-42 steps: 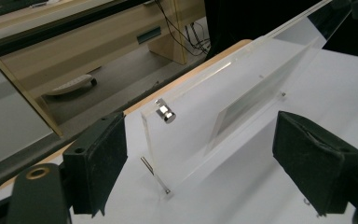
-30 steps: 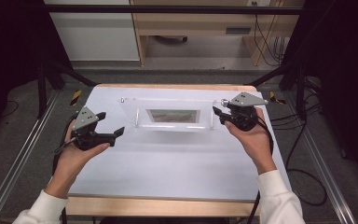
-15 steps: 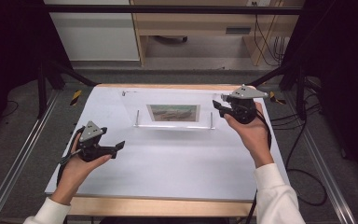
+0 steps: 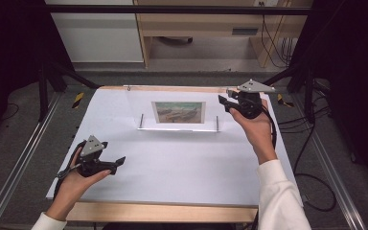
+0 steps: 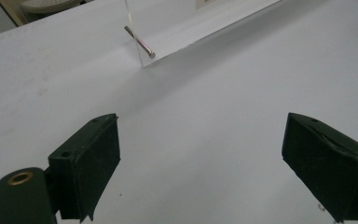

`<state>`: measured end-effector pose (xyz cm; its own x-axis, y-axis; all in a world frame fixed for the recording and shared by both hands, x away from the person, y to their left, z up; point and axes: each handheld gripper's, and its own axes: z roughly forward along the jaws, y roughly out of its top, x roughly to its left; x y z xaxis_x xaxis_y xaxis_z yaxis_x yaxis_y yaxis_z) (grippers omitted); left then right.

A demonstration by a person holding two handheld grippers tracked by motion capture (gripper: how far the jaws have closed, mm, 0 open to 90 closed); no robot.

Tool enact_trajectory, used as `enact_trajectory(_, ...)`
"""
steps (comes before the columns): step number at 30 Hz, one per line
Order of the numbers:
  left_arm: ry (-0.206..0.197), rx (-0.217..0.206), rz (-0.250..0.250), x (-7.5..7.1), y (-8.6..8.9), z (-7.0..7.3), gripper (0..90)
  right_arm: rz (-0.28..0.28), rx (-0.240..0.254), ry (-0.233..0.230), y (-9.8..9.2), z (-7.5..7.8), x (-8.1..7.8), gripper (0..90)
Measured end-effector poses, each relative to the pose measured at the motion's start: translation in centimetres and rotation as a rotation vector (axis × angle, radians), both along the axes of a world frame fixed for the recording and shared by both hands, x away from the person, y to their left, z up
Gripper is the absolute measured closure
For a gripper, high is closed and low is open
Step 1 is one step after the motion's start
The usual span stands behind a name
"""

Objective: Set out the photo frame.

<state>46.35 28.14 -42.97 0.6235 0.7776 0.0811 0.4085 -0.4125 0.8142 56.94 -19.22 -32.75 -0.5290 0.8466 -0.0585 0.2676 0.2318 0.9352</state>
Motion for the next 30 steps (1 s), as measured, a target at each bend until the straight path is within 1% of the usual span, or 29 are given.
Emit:
enact_trajectory(4, 0.01, 0.003, -0.002, -0.1, 0.1, -0.5, 10.9, -0.008, 0.023, 0.002, -0.1, -0.1, 0.7, 56.9)
enact_trajectory(11, 0.003, -0.014, 0.005, -0.1, 0.5, -0.3, 10.9, -0.016, 0.058, 0.005, -0.3, -0.2, 1.8, 58.0)
enact_trajectory(17, 0.011, -0.008, 0.006, 0.0, 0.6, -0.6, 10.9, -0.022, 0.074, 0.014, -0.4, -0.2, 2.5, 58.1)
enact_trajectory(20, 0.013, -0.008, 0.009, 0.0, 0.6, -0.6, 10.9, -0.021, 0.096, 0.02, -0.5, -0.3, 2.9, 58.5)
enact_trajectory(26, 0.018, -0.004, 0.008, 0.0, 0.6, -0.8, 11.0, -0.021, 0.098, 0.028, -0.5, -0.3, 3.4, 58.6)
enact_trajectory(30, 0.016, -0.007, 0.01, -0.1, 0.7, -0.7, 11.0, -0.037, 0.095, 0.034, -0.4, -0.2, 3.7, 58.4)
